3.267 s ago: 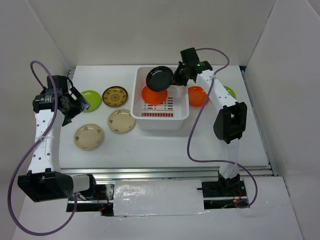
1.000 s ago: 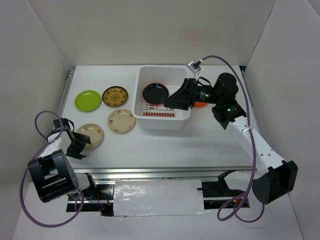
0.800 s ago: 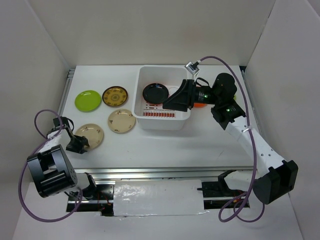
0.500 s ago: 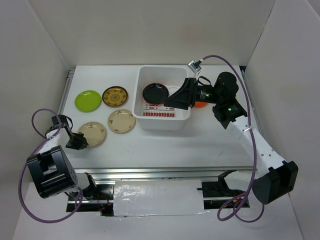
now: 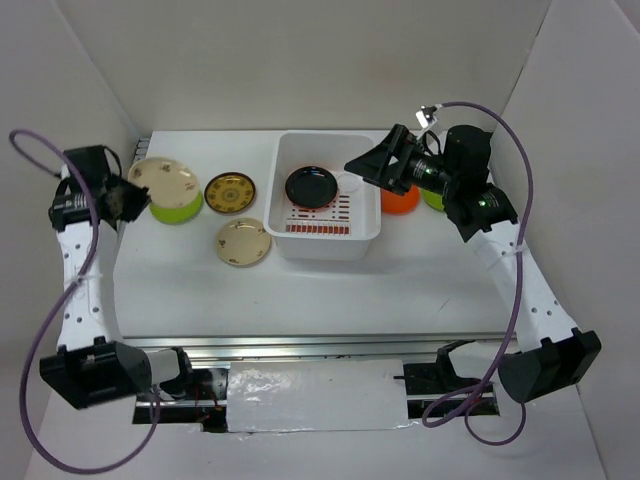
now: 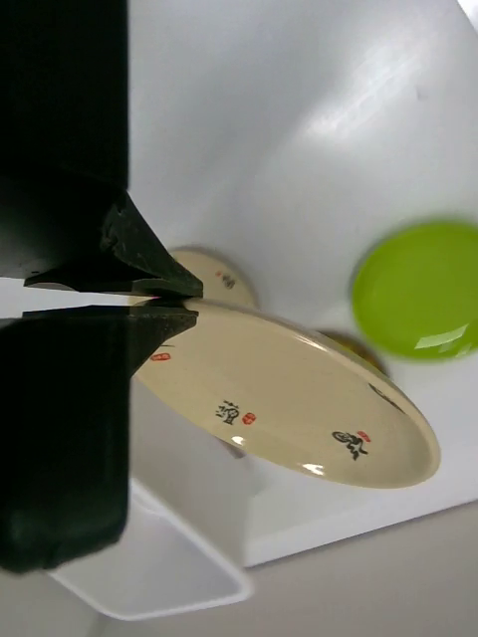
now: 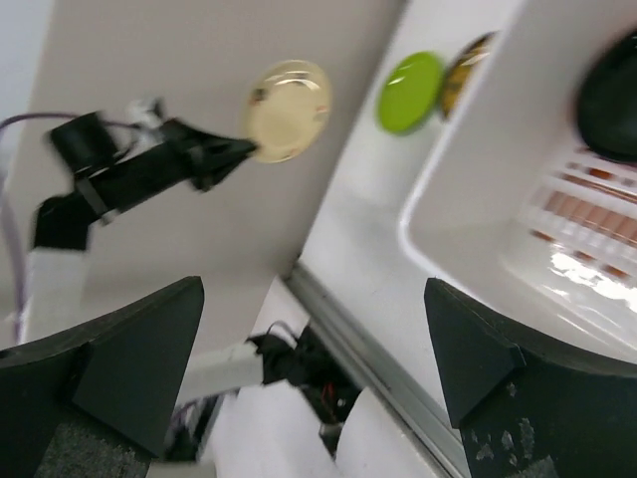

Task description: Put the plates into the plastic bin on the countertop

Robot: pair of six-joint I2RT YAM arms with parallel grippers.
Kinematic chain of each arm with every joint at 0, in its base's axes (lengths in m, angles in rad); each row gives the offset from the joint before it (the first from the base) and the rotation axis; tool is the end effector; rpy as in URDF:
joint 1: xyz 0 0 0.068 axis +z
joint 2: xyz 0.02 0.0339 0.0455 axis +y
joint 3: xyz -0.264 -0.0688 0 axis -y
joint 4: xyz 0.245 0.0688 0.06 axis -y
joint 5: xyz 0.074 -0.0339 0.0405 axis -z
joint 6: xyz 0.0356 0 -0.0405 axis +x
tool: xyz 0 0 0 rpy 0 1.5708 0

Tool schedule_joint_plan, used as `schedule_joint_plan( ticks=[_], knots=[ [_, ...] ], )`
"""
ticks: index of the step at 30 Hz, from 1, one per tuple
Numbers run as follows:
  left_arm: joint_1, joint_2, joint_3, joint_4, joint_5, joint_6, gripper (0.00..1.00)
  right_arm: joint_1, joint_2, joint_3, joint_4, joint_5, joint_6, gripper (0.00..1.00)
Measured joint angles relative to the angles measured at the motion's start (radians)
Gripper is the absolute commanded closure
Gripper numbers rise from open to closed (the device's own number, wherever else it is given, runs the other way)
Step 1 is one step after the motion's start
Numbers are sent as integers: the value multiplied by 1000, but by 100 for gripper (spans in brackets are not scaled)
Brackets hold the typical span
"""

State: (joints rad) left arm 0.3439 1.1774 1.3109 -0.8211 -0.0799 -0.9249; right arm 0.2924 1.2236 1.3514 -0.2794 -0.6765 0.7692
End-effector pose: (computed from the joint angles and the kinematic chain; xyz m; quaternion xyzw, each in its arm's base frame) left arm 0.2233 0.0830 0.3799 -0.5492 0.7175 -0.0877 0.4195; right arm 0.2484 0.0981 0.4371 -0.0411 0.7465 0.5282 0.4026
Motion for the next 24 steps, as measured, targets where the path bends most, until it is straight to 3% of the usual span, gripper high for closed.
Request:
schedule_joint_plan(
  ticks=[9, 12, 15, 18, 24],
  knots=[
    [-432, 543, 816, -76, 79, 208, 100, -69, 9, 57, -269, 329, 19, 0],
    [-554, 731, 1012, -97, 83, 257, 100, -93, 9, 74, -313, 411, 25, 0],
    [-640, 831, 1036, -113, 60, 293, 100, -108, 7, 76, -340, 468, 26, 0],
    [-716, 885, 959, -97, 21, 330, 100, -113, 2, 76, -359, 504, 26, 0],
    [-778, 961, 932, -63, -13, 374, 100, -113, -17, 76, -362, 527, 25, 0]
  ],
)
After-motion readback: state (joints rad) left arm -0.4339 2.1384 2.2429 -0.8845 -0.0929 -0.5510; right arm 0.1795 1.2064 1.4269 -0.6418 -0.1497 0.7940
